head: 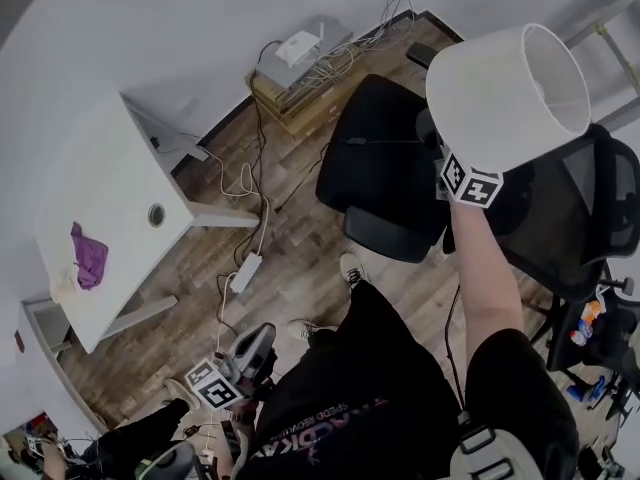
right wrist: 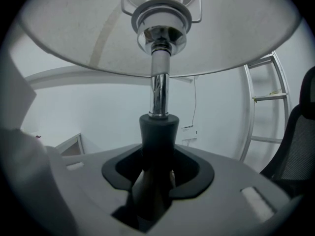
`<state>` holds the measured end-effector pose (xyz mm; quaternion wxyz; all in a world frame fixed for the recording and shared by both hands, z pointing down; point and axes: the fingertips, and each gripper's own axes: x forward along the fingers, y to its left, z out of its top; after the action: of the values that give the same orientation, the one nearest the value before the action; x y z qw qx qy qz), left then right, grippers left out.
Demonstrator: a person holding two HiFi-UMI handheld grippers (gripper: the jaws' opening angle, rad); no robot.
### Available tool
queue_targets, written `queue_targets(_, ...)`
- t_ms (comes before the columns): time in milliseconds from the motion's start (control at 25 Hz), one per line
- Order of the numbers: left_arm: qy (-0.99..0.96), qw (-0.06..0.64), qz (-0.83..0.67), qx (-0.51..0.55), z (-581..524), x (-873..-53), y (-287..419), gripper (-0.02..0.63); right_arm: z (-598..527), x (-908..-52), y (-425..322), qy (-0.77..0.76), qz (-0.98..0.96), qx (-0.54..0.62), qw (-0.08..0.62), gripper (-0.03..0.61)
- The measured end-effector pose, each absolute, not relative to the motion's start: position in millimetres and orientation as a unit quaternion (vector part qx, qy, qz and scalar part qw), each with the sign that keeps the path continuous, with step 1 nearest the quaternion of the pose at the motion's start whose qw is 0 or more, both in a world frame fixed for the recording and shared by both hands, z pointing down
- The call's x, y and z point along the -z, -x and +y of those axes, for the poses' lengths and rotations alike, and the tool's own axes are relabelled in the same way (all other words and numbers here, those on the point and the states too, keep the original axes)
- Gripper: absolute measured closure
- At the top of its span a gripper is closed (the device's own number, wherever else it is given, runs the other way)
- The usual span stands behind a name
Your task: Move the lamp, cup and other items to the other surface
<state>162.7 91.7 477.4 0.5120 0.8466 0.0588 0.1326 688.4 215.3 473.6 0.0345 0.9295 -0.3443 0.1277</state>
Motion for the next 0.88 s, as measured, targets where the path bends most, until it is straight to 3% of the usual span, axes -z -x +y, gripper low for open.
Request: queue_targets(880, -0.814, 0.510, 0.075, -0.266, 142.1, -520.3, -237.5, 0.615, 318.7, -623.7, -748.6, -0.953, -0.230, -0.191, -0.036, 0.419)
